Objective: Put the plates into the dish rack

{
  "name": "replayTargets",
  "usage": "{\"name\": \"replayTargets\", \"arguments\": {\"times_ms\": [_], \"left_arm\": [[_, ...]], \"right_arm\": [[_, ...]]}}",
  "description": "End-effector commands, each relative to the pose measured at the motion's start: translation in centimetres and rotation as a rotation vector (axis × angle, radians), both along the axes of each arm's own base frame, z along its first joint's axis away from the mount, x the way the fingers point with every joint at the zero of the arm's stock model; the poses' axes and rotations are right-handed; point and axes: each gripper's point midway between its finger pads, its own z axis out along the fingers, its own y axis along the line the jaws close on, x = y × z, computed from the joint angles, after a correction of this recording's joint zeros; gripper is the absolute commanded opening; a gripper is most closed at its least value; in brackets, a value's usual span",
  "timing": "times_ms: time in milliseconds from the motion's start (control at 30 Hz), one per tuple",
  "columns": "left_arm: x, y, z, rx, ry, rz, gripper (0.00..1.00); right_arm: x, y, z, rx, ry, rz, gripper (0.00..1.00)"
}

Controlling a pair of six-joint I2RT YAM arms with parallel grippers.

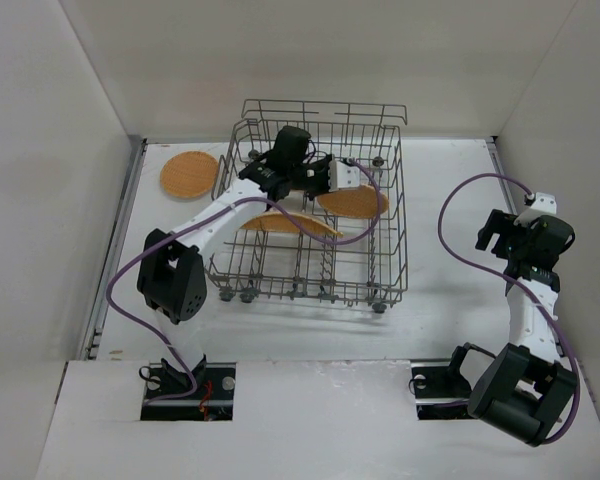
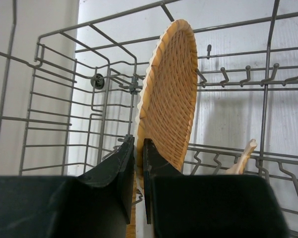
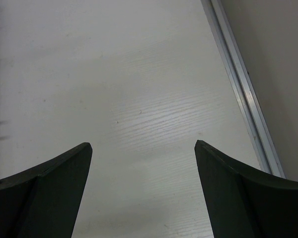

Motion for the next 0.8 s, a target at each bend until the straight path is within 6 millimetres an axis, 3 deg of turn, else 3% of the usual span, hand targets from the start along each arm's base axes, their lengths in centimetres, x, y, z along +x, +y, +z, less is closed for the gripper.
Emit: {"name": "replayTargets", "arguments": {"times_ms": [0,233,400,533,767], "left_arm": [[-0.7,-0.5,2.3,-0.057,-0.064,-0.038,0.05],[-0.8,0.0,0.1,-0.040,-0.030,-0.025,0.08],[-0.9,0.3,-0.6,-0.052,-0.027,-0.014,0.23],[-1.1,0.5,0.1,-0.071,-0.034,-0.005,0.38],[-2.5,1.4,3.2,-0.102,-0.070,0.035,0.62]], "right_arm": [[0.7,-0.5,2.0,-0.014,-0.060,-0.007,0.90],[0.9,-0.6,1.8,-0.009,-0.048,-0.004,0.90],[1.0,-0.6,1.7,-0.005,-0.040,-0.005,0.90],[1.0,-0.6,1.6,-0.003,-0.037,-0.003,0.90],[0.9,-0.5,1.8,-0.008,-0.047,-0.002,0.90]]}}
